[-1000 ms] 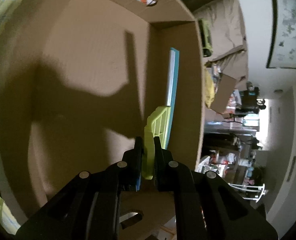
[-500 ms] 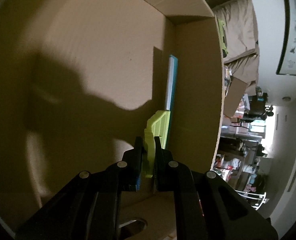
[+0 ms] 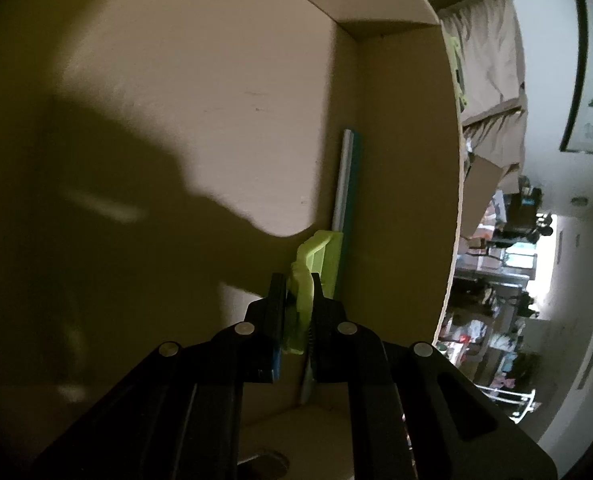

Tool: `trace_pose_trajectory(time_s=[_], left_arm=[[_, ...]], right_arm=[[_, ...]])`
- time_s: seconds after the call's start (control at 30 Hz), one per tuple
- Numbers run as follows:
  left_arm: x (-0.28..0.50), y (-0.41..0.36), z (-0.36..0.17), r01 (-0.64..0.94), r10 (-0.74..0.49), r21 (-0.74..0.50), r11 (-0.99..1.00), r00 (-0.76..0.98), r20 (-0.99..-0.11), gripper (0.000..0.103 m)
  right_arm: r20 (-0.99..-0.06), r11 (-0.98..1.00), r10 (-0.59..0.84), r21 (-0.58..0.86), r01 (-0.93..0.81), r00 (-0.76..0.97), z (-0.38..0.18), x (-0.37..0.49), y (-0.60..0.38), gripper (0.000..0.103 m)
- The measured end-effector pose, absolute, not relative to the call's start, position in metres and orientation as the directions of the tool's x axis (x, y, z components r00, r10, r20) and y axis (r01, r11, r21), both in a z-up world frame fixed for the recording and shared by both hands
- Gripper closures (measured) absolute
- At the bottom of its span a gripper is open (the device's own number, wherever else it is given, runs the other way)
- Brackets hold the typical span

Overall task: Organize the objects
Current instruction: 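Lower the clip into the box and open the left tool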

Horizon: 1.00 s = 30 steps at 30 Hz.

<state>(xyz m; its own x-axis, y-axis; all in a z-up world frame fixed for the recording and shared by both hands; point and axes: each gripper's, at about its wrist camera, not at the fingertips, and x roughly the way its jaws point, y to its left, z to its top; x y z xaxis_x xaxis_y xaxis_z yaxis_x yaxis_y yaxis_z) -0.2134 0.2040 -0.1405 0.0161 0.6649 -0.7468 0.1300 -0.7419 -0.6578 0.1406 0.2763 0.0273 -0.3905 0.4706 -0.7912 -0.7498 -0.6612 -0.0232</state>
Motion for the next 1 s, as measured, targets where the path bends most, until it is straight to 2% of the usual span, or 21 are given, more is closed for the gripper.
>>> trace_pose_trajectory(time_s=[0.1, 0.17, 0.23, 0.3, 0.4, 0.53, 0.8, 1.0], left_arm=[[-0.214, 0.204, -0.141, 0.104, 0.65, -0.644, -0.758, 0.036, -0.759, 0.094], [-0.213, 0.202, -0.14, 0.097, 0.636, -0.63, -0.771, 0.058, -0.769, 0.088], [-0.21, 0.202, -0.134, 0.06, 0.62, -0.617, -0.785, 0.067, -0.782, 0.057], [-0.208, 0.197, -0.12, 0.029, 0.599, -0.598, -0.801, 0.036, -0.8, 0.043], [-0.205, 0.188, -0.099, -0.005, 0.607, -0.607, -0.795, 0.01, -0.795, 0.032], [-0.196, 0.178, -0.078, -0.051, 0.616, -0.615, -0.787, 0.001, -0.788, 0.029], [-0.17, 0.164, -0.042, -0.151, 0.604, -0.593, -0.791, -0.038, -0.796, 0.016], [-0.152, 0.149, -0.02, -0.2, 0.589, -0.565, -0.8, -0.084, -0.804, 0.014]], right_arm=[[-0.793, -0.664, 0.466, -0.022, -0.748, -0.391, 0.026, 0.14, 0.275, 0.06], [-0.794, -0.666, 0.465, -0.021, -0.746, -0.392, 0.025, 0.139, 0.275, 0.06], [-0.794, -0.668, 0.463, -0.021, -0.744, -0.394, 0.025, 0.137, 0.275, 0.06], [-0.792, -0.672, 0.462, -0.019, -0.74, -0.399, 0.025, 0.135, 0.275, 0.059], [-0.79, -0.673, 0.46, -0.013, -0.74, -0.405, 0.026, 0.134, 0.274, 0.057], [-0.786, -0.675, 0.459, -0.006, -0.737, -0.414, 0.027, 0.133, 0.273, 0.053], [-0.781, -0.679, 0.458, 0.0, -0.734, -0.424, 0.027, 0.128, 0.267, 0.032], [-0.777, -0.677, 0.455, 0.016, -0.736, -0.435, 0.027, 0.126, 0.264, 0.025]])
